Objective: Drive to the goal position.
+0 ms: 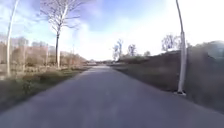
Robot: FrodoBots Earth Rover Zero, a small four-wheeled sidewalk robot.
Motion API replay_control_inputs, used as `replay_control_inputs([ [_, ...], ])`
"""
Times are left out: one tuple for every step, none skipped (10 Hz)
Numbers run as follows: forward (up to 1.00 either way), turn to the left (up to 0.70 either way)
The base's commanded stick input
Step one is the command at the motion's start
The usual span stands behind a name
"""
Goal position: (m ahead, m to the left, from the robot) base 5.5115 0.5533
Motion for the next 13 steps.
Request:
replay_control_inputs([
  [1.00,0.00],
  [1.00,0.00],
  [1.00,0.00],
  [1.00,0.00],
  [1.00,0.00],
  [1.00,0.00],
  [1.00,0.00],
  [1.00,0.00],
  [1.00,0.00],
  [1.00,0.00],
  [1.00,0.00],
  [1.00,0.00],
  [1.00,0.00],
])
